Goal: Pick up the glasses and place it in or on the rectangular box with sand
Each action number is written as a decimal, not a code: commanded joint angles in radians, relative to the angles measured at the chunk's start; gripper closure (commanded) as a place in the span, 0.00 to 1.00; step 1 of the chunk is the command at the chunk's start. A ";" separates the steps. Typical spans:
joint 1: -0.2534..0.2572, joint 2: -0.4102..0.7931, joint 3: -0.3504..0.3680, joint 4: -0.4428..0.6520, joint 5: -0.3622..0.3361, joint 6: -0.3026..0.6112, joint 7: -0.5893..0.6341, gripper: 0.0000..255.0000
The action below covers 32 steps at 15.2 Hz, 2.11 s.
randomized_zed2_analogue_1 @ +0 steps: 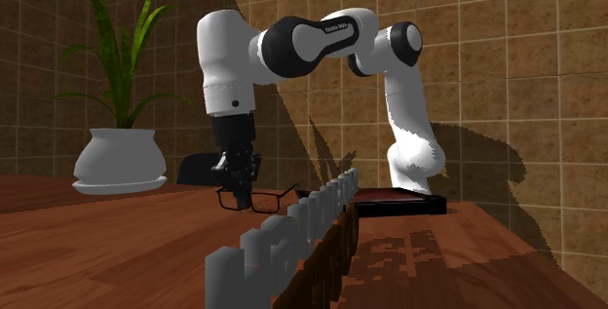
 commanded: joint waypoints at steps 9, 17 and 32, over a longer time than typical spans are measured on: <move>-0.004 -0.035 0.002 0.093 0.025 -0.120 -0.020 1.00; -0.005 -0.048 0.004 0.189 0.033 -0.225 -0.028 1.00; 0.083 -0.592 -0.042 -0.216 0.341 -0.275 -0.100 1.00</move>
